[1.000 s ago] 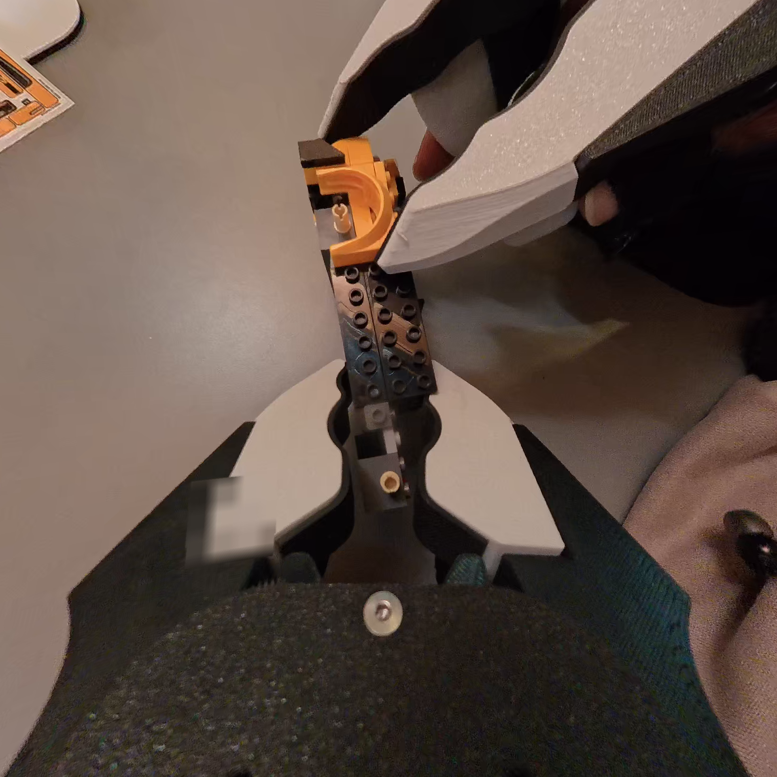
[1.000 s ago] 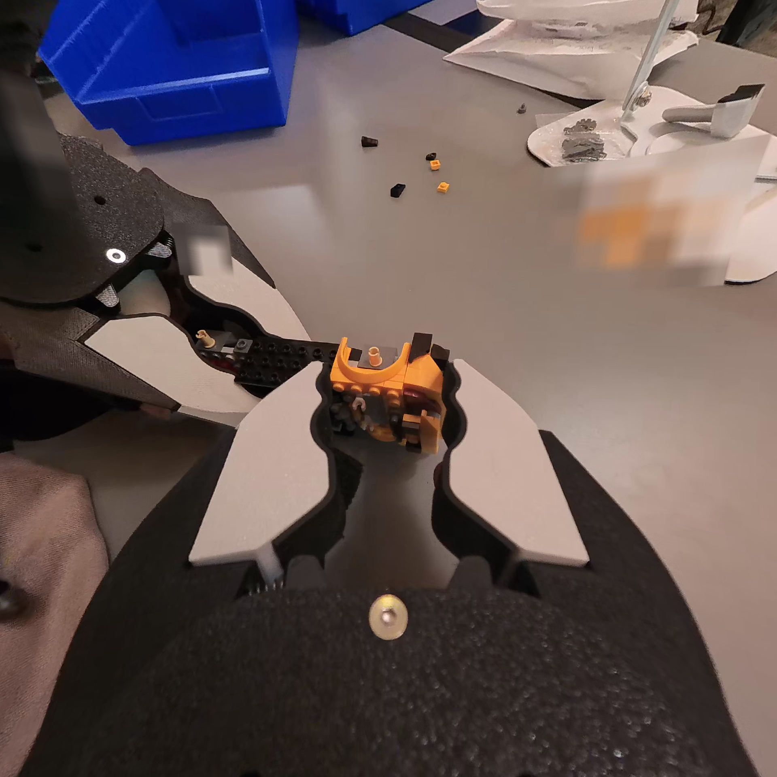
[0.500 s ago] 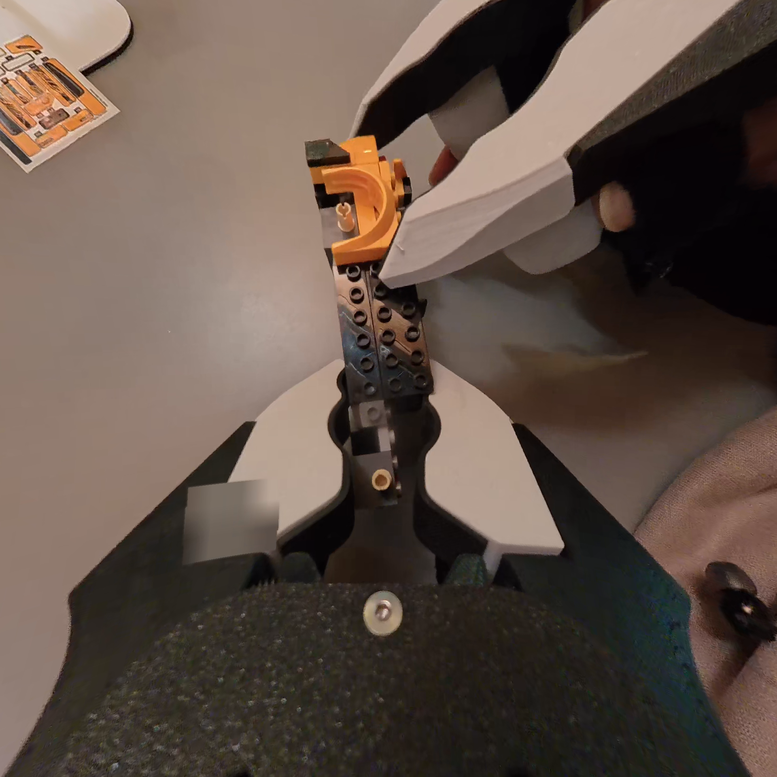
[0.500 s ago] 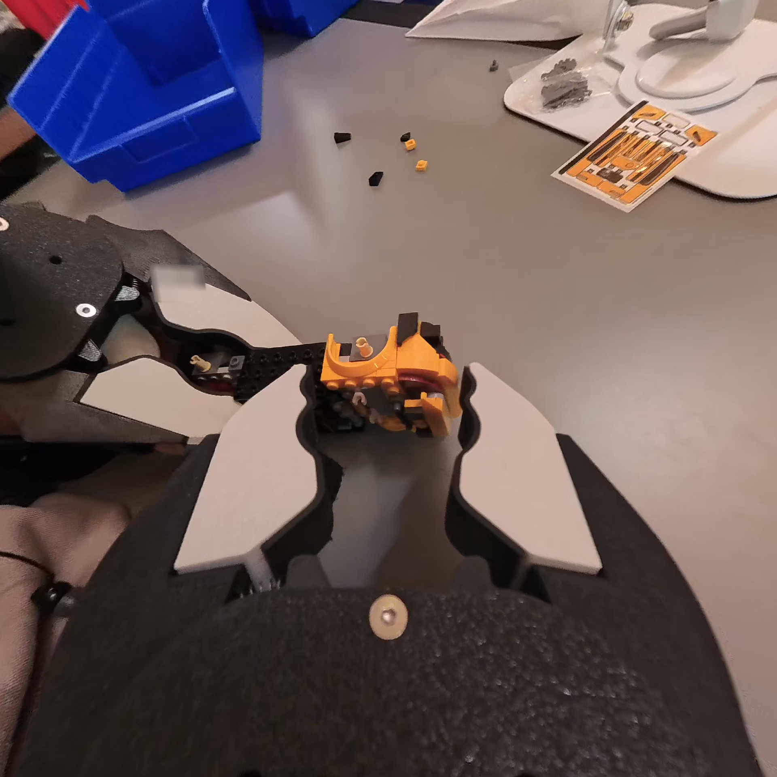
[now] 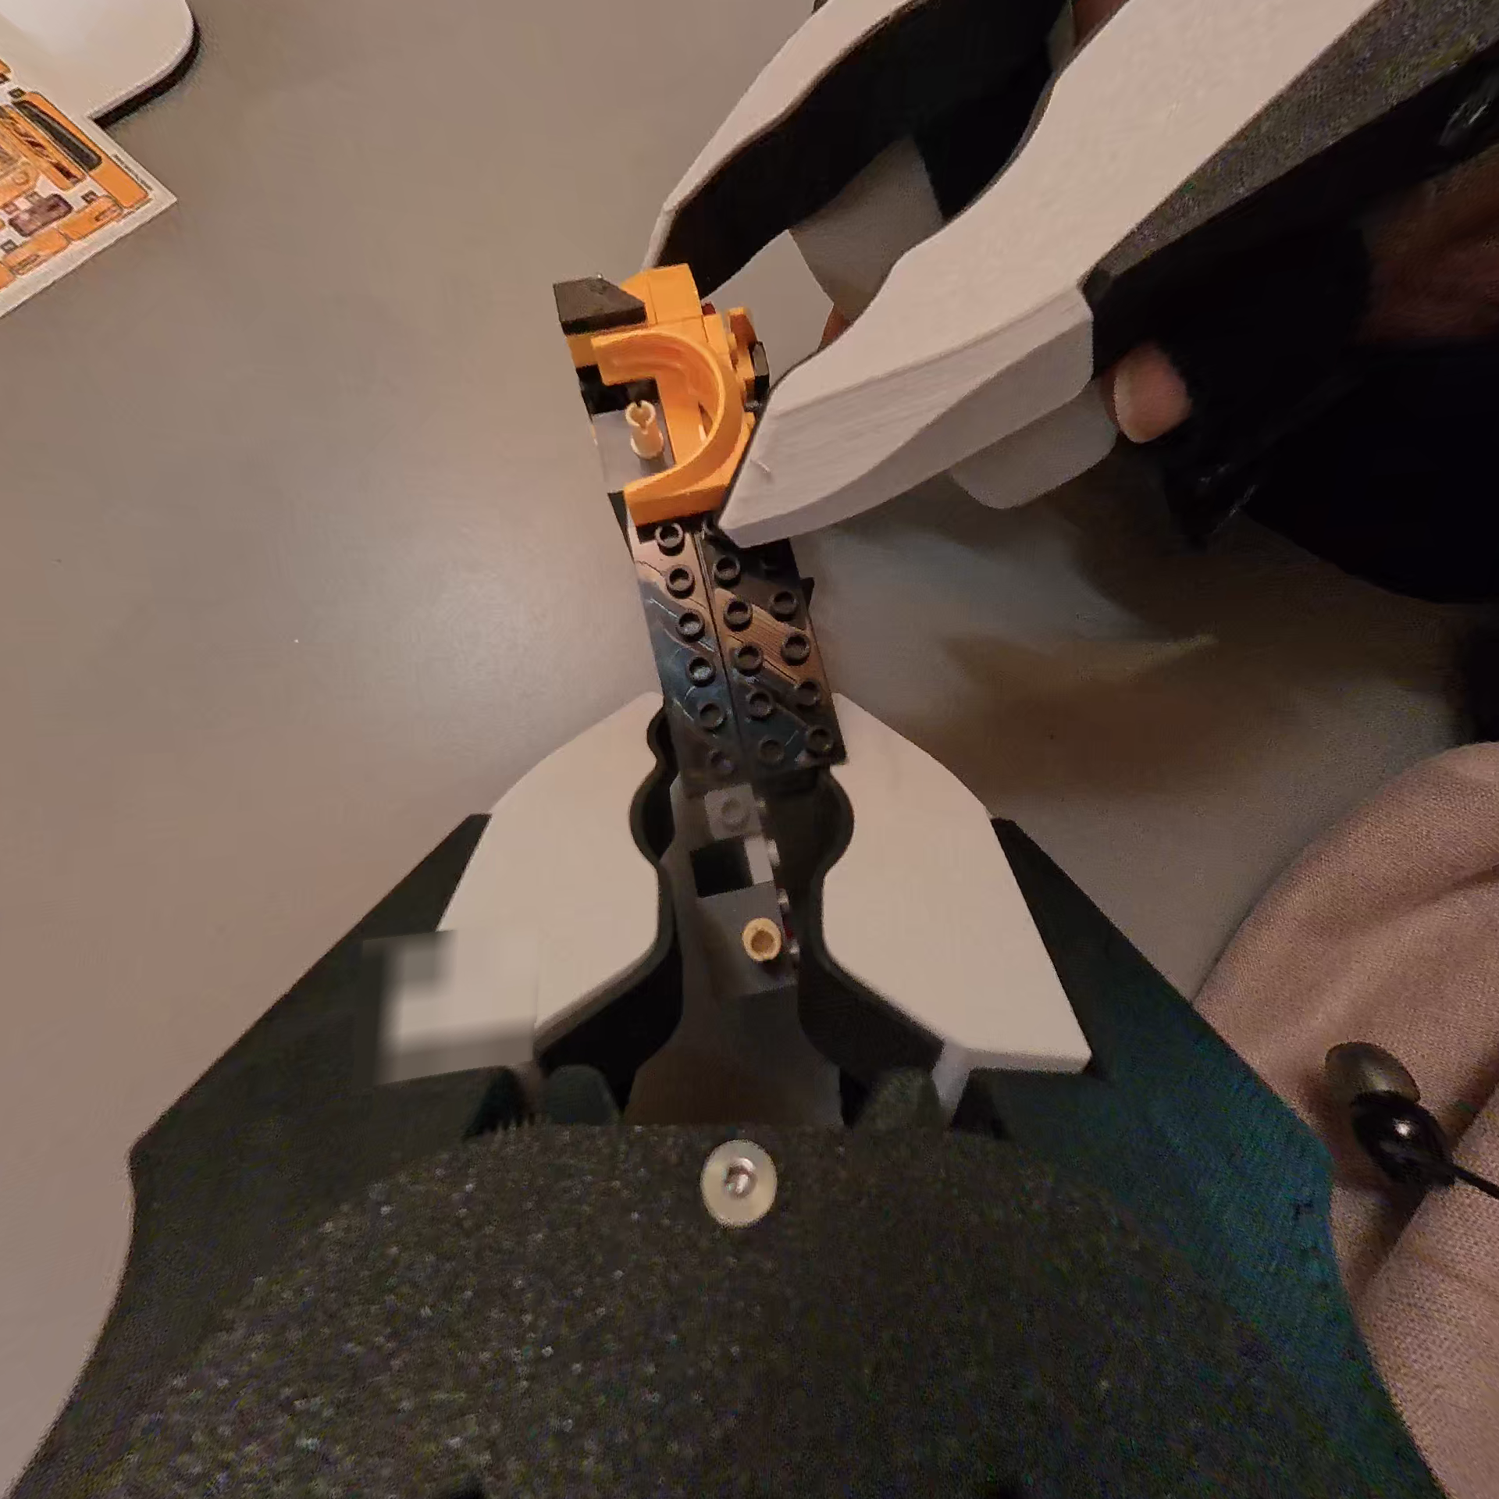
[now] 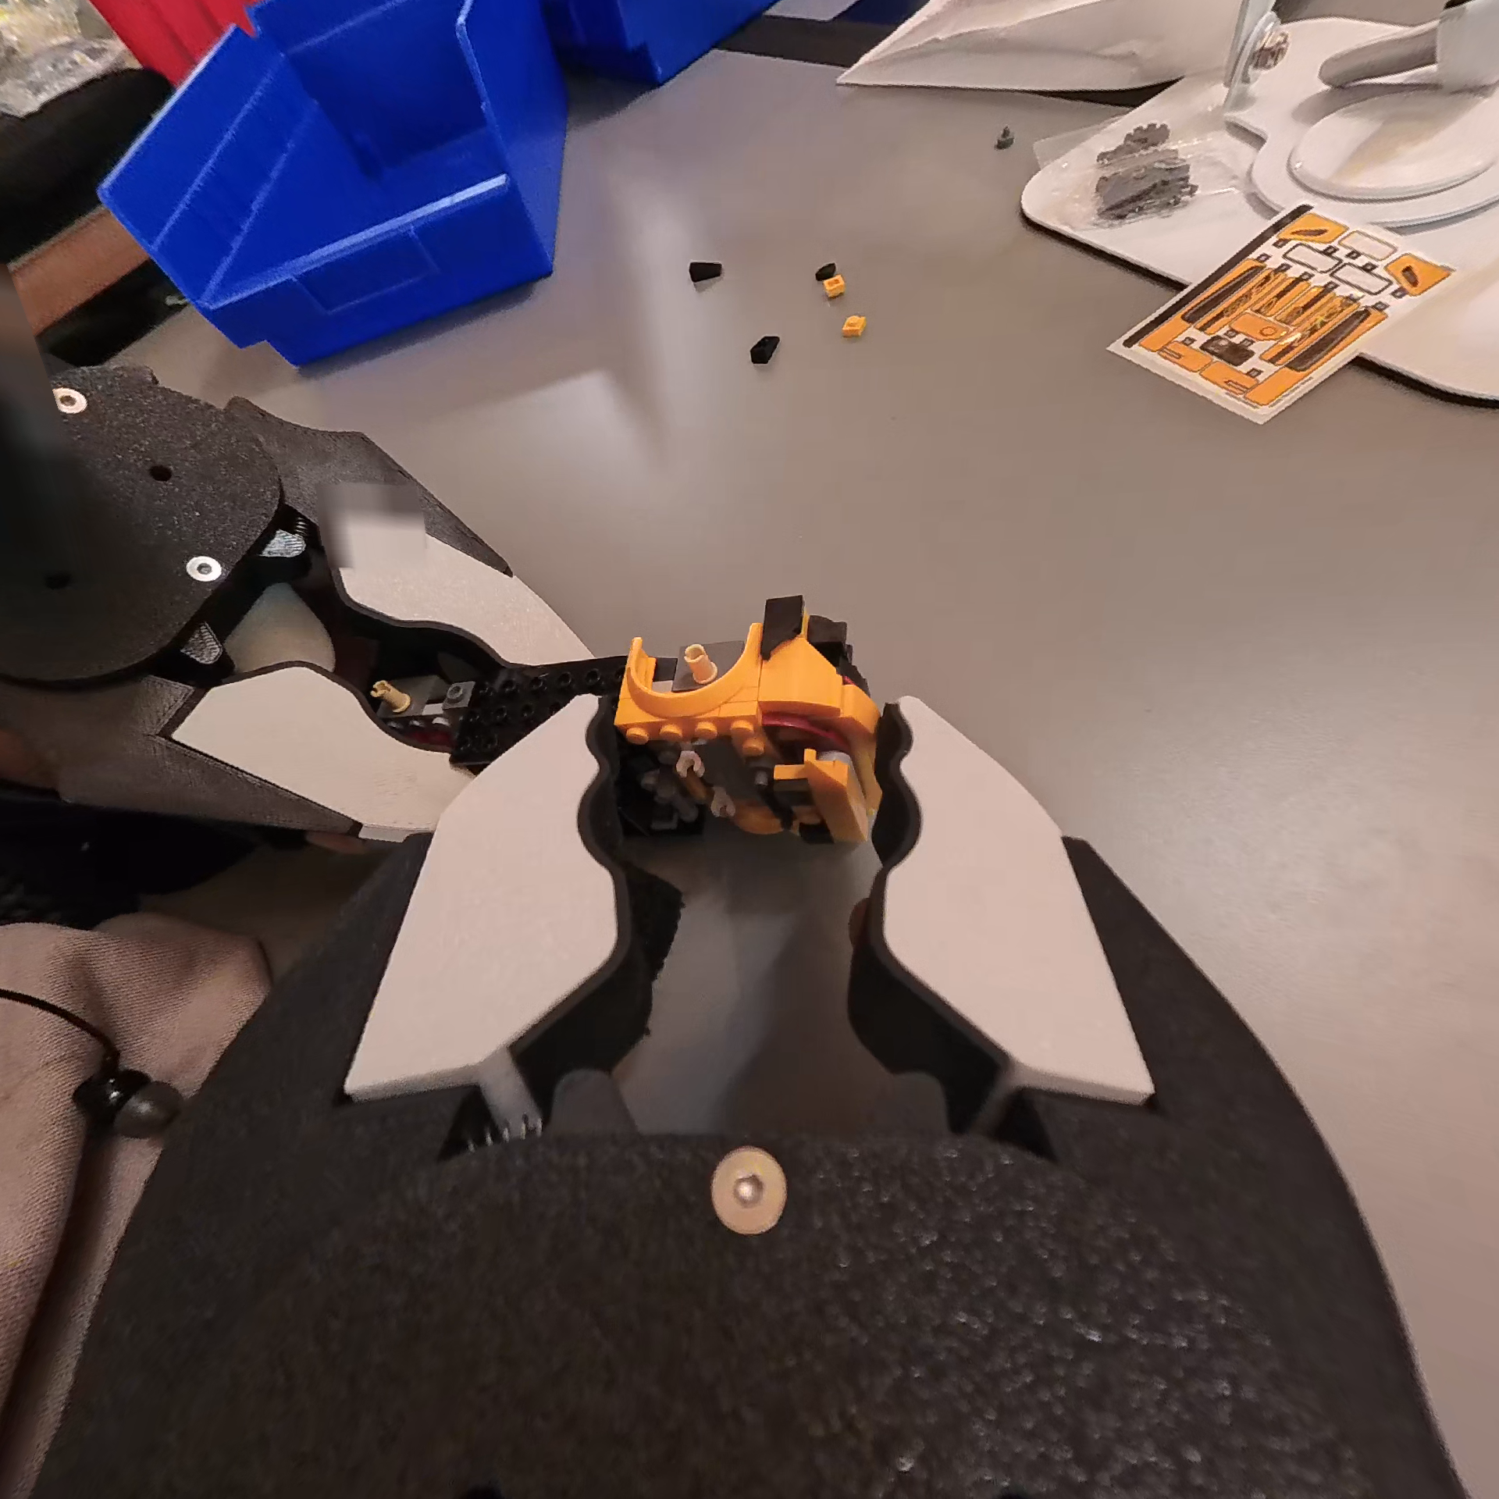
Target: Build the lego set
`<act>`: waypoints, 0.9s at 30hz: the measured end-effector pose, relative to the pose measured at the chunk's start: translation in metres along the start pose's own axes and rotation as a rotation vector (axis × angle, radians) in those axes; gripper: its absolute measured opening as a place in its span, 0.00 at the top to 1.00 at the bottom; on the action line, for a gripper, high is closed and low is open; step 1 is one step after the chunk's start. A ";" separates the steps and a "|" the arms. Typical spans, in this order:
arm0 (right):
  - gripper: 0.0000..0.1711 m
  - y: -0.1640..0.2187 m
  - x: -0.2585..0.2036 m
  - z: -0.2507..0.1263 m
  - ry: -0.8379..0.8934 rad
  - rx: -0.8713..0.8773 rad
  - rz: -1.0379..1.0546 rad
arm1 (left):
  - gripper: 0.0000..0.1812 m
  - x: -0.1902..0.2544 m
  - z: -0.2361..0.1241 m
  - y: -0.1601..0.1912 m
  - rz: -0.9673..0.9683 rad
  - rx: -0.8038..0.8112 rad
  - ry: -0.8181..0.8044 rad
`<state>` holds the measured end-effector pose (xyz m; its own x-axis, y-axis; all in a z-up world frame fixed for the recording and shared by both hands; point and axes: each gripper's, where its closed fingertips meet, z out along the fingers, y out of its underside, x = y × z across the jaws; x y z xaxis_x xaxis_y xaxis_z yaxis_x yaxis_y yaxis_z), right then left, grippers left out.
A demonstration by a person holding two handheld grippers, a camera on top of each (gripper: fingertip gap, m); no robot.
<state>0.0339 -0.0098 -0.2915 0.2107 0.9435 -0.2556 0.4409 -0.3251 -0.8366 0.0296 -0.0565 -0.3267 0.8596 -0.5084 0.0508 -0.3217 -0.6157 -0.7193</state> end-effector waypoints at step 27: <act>0.50 0.004 -0.008 0.009 -0.056 -0.035 0.042 | 0.83 0.001 -0.001 0.001 0.008 0.012 0.021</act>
<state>0.0260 -0.0177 -0.2975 0.1814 0.9307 -0.3175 0.4634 -0.3657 -0.8072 0.0298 -0.0585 -0.3263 0.8484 -0.5260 0.0599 -0.3236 -0.6048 -0.7277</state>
